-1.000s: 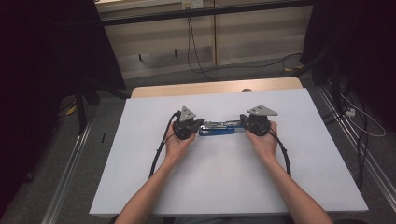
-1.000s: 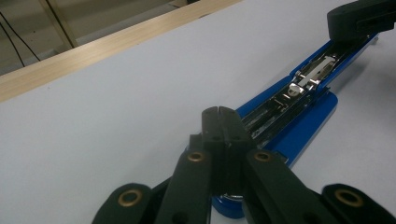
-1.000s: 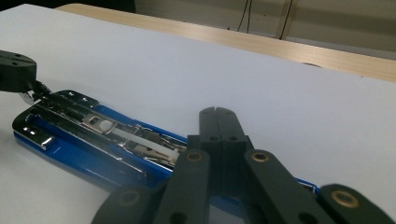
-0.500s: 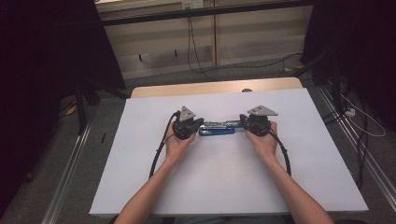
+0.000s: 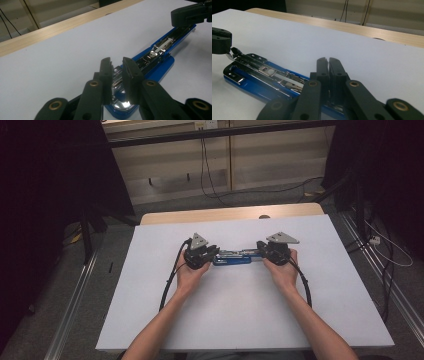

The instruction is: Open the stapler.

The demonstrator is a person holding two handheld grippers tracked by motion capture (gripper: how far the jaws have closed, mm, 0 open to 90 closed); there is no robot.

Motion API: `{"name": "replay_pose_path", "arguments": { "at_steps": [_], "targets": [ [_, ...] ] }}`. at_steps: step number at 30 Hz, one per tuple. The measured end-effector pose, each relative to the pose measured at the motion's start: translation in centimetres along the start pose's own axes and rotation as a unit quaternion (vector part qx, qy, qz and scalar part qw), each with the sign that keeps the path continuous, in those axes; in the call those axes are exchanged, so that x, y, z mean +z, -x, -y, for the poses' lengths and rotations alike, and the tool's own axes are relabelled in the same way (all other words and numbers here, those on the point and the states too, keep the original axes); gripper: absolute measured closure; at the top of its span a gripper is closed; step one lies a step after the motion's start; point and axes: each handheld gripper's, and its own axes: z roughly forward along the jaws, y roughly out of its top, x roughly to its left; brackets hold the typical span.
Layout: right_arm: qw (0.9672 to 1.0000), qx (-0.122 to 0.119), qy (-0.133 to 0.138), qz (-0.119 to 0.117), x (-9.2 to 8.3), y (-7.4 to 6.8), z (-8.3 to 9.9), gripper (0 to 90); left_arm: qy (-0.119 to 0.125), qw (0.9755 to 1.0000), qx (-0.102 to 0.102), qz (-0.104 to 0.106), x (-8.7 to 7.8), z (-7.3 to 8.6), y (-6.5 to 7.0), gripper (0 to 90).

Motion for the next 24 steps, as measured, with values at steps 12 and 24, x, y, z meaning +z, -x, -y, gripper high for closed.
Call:
{"name": "replay_pose_path", "arguments": {
  "at_steps": [12, 24],
  "targets": [
    [0.9997, -0.003, 0.013, 0.021, -0.20, -0.14, -0.36, 48.9, 0.003, 0.9999, -0.009, -0.003, -0.29, -0.18, -0.15, 38.5],
    [1.0000, 0.003, 0.005, 0.008, 0.14, -0.21, -0.27, 8.9, 0.003, 0.9998, -0.015, -0.011, -0.39, -0.21, -0.03, 3.3]
  ]
}}
